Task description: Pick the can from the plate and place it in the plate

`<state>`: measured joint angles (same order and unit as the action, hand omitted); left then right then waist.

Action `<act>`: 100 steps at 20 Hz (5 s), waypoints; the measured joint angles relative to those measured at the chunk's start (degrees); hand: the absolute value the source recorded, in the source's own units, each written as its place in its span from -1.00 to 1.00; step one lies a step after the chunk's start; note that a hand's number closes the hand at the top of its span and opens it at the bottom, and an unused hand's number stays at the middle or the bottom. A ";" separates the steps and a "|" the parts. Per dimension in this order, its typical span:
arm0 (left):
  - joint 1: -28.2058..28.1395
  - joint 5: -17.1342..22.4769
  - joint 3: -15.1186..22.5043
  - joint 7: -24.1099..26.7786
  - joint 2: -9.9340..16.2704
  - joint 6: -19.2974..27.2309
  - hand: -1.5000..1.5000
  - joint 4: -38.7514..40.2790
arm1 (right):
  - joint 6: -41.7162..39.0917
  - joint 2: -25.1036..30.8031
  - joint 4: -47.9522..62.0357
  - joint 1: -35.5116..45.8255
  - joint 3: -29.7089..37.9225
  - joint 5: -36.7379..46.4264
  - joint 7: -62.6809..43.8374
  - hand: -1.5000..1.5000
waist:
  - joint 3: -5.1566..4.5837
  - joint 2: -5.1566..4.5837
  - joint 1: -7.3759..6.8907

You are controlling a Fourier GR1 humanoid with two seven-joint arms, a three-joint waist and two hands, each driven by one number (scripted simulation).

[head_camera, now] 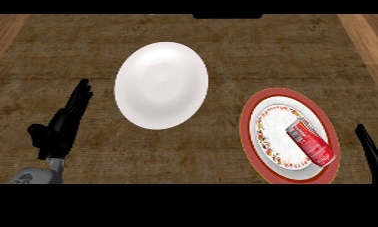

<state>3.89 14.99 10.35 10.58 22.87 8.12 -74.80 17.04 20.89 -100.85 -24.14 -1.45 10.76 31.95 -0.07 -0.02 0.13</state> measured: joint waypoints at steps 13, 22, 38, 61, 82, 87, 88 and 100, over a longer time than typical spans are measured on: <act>-0.01 -2.43 -3.46 -1.12 -1.19 -3.26 0.00 -0.33 | -3.82 1.22 -0.61 3.85 -0.80 12.34 -19.48 -1.00 | 0.06 0.01 -0.11; -0.93 -5.84 -5.70 -2.17 -3.82 -4.59 0.00 -1.74 | -7.40 -1.76 6.17 11.92 -0.20 17.42 -23.22 -1.00 | 0.07 0.04 -0.16; -0.41 -9.33 -10.96 -2.87 -6.38 -9.06 0.00 -1.39 | -8.04 -5.71 21.41 23.49 0.69 25.26 -20.01 1.00 | -0.11 0.14 -0.10; -1.02 -12.45 -13.05 -3.66 -8.95 -10.23 0.00 -2.79 | -18.38 -3.43 7.71 25.48 -4.17 39.94 -37.77 1.00 | -0.02 0.17 0.15; -1.40 -14.44 -13.79 -3.81 -10.57 -11.24 0.00 -3.16 | -25.46 -15.19 -10.80 42.37 -11.07 46.79 -53.73 1.00 | 0.06 0.04 -0.42; -0.80 -14.09 -14.90 -2.99 -9.85 -12.62 0.00 -1.89 | -24.30 -19.08 -1.57 50.17 -14.07 47.54 -56.54 1.00 | 0.05 -0.02 -0.61; -0.83 -14.41 -14.41 -3.44 -10.41 -12.30 0.00 -2.43 | -23.28 -19.46 0.50 51.37 -14.81 47.04 -57.07 1.00 | 0.05 -0.02 -0.66; 0.79 -15.20 -14.36 -3.51 -11.15 -12.62 0.00 -1.53 | -1.89 -20.81 32.64 70.11 -26.61 35.20 -61.27 1.00 | 0.06 -0.30 -1.88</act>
<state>4.67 -0.21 -4.02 7.08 11.72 -4.50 -76.32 15.15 0.07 -68.21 45.97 -28.06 45.96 -29.32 -0.01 -0.32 -1.75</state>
